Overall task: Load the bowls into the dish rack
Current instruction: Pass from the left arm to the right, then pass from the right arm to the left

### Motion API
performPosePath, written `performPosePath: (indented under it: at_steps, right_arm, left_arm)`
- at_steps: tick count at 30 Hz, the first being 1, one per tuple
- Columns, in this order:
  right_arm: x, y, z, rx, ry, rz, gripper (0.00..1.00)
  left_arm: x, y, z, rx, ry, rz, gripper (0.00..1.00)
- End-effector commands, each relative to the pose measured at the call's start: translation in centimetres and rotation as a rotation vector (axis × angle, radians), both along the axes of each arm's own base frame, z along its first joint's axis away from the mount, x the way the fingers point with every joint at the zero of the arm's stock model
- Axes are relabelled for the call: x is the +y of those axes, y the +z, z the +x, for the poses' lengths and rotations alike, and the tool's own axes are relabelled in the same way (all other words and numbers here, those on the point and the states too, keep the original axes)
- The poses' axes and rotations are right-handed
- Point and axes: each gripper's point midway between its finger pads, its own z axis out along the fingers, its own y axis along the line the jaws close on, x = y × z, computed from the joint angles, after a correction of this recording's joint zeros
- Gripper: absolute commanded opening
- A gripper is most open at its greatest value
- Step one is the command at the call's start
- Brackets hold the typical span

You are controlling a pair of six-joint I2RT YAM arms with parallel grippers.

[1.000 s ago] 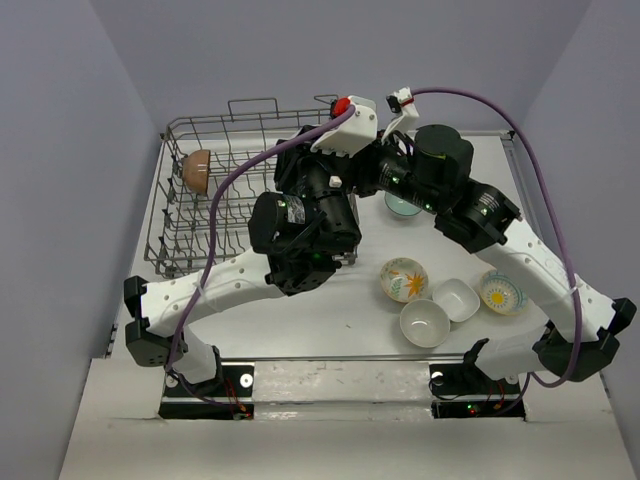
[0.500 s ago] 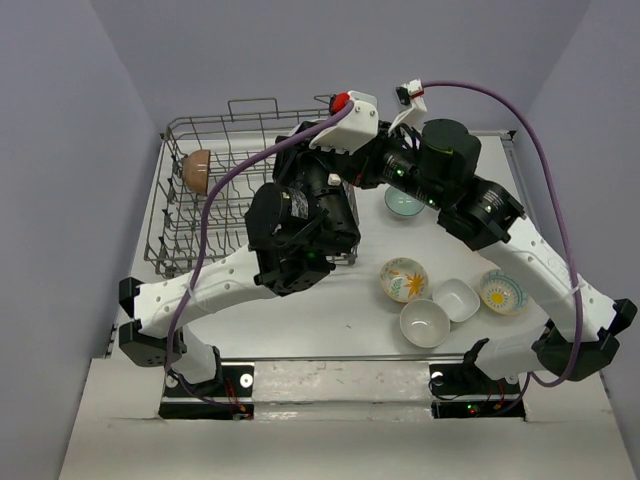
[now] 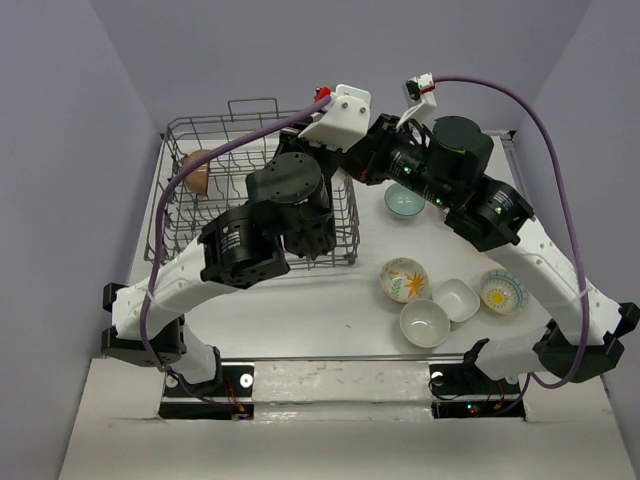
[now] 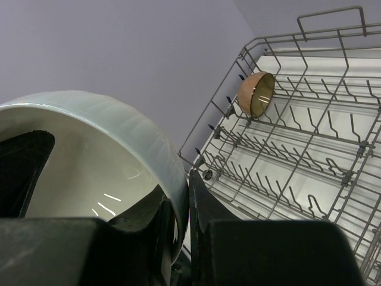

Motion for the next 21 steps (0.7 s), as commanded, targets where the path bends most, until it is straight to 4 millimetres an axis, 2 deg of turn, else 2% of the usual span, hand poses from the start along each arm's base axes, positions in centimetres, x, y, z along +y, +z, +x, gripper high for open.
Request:
performPosePath:
  at_steps: [1, 3, 5, 10, 13, 17, 20, 21]
  right_arm:
    - [1.3, 0.4, -0.1, -0.052, 0.044, -0.018, 0.01]
    - [1.3, 0.4, 0.0, -0.053, 0.038, -0.021, 0.01]
    - [1.1, 0.3, 0.2, -0.052, 0.028, -0.025, 0.01]
    - [0.2, 0.5, 0.6, -0.069, -0.02, -0.037, 0.01]
    - [-0.5, 0.3, 1.0, -0.073, -0.063, -0.058, 0.01]
    - [-1.5, 0.1, 1.5, -0.081, -0.118, -0.081, 0.01]
    - [-1.8, -0.2, 1.7, -0.083, -0.133, -0.093, 0.01]
    - [-2.0, -0.2, 1.8, -0.087, -0.142, -0.098, 0.01]
  left_arm:
    - [-6.0, -2.0, -1.2, 0.047, -0.314, -0.063, 0.0]
    - [-6.4, -2.3, -1.4, 0.064, -0.351, -0.077, 0.02]
    - [-7.0, -2.8, -1.6, 0.084, -0.387, -0.112, 0.11]
    - [-7.7, -4.9, -1.6, 0.14, -0.41, -0.155, 0.19]
    - [-8.2, -5.5, -1.2, 0.181, -0.427, -0.228, 0.29]
    - [-8.5, -6.3, -0.5, 0.244, -0.411, -0.328, 0.33]
    - [-8.5, -7.3, 0.5, 0.296, -0.38, -0.38, 0.37]
    - [-9.1, -8.1, 0.5, 0.335, -0.402, -0.379, 0.37]
